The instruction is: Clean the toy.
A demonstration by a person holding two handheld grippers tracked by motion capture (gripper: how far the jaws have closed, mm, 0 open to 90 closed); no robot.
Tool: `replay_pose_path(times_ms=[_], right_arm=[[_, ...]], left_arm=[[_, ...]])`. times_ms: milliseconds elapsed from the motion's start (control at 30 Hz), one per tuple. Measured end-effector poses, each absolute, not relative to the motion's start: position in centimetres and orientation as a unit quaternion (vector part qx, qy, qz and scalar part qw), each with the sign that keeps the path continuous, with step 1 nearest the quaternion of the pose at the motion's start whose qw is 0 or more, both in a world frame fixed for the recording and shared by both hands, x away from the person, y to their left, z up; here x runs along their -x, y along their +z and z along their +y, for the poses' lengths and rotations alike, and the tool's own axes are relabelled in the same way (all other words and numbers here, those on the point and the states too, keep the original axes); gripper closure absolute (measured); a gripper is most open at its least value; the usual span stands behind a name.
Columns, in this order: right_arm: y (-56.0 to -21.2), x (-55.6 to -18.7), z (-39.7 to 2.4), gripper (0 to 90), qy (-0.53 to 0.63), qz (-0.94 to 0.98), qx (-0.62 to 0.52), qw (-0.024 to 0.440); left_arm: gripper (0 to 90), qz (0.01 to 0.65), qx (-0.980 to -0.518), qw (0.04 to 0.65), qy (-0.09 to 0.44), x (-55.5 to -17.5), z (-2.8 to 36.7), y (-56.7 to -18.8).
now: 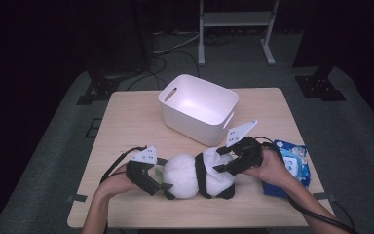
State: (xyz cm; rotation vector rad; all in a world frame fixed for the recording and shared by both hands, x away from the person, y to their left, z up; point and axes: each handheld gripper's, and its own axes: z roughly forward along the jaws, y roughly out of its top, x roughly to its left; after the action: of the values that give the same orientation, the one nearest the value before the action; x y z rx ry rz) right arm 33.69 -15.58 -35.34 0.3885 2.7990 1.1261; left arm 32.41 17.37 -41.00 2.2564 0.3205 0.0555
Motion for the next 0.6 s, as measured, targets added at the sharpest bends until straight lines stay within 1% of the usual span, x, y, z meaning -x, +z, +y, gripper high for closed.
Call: replay_pose_path(times_ms=[233, 333, 400, 433, 467, 500, 600], right_arm=[[-35.8, -34.0, -14.5, 36.9, 0.367, 0.920, -0.129, 0.044], [-36.0, -34.1, -13.7, 40.6, 0.364, 0.922, -0.128, 0.043], [-36.1, -34.3, -13.4, 45.5, 0.360, 0.923, -0.130, 0.044], [-36.1, -34.3, -13.4, 49.7, 0.361, 0.922, -0.130, 0.045], [-36.1, -34.3, -13.4, 56.4, 0.361, 0.922, -0.129, 0.047], [-36.0, -34.3, -13.4, 61.1, 0.363, 0.922, -0.127, 0.047], [-35.9, -34.3, -13.6, 71.8, 0.365, 0.922, -0.126, 0.043]], left_arm=[[10.0, 0.126, -0.900, 0.418, 0.019, -32.4, 17.2, -41.1], [10.0, 0.126, -0.901, 0.416, 0.018, -32.4, 17.1, -41.2], [10.0, 0.126, -0.900, 0.417, 0.018, -32.4, 17.1, -41.3], [10.0, 0.126, -0.900, 0.417, 0.017, -32.4, 17.1, -41.3], [10.0, 0.125, -0.899, 0.418, 0.018, -32.4, 17.1, -41.2], [10.0, 0.125, -0.899, 0.419, 0.018, -32.4, 17.1, -41.2], [10.0, 0.126, -0.899, 0.419, 0.019, -32.4, 17.2, -41.1]])
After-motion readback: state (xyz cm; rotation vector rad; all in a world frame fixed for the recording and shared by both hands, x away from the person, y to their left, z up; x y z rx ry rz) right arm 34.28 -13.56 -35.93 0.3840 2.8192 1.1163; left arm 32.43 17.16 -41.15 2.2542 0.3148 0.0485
